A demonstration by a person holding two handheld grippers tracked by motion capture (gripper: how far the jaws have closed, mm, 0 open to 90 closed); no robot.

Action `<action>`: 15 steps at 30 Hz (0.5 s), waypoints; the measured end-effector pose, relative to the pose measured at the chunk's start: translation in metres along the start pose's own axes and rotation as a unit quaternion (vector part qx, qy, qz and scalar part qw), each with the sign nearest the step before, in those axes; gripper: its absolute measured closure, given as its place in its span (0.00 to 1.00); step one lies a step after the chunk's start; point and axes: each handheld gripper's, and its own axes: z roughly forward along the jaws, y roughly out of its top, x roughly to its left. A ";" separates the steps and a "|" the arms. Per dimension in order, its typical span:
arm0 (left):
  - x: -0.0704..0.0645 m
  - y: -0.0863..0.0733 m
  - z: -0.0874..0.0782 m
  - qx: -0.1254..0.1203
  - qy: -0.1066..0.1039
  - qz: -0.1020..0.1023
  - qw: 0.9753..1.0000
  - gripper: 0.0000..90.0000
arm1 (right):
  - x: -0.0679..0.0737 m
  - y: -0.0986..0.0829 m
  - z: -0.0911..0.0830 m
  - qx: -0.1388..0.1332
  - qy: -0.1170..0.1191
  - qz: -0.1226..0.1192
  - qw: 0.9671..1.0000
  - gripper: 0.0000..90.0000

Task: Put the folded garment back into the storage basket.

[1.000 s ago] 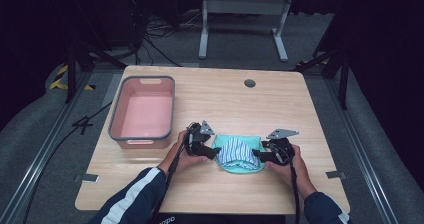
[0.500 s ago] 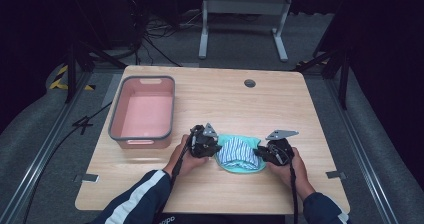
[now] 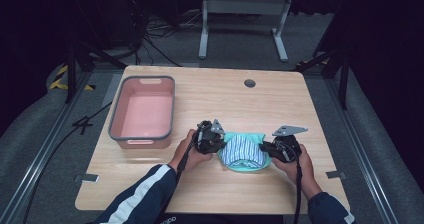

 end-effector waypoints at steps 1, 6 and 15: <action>-0.001 0.003 -0.002 0.000 0.002 0.002 1.000 0.94 | -0.001 0.001 -0.002 -0.001 -0.001 0.002 1.000 0.93; -0.002 0.017 -0.012 0.008 0.011 0.019 1.000 0.94 | -0.003 0.010 -0.010 -0.007 -0.004 0.008 1.000 0.93; 0.013 0.022 -0.036 0.006 0.021 0.013 1.000 0.94 | 0.003 0.036 -0.007 -0.013 0.005 0.011 1.000 0.93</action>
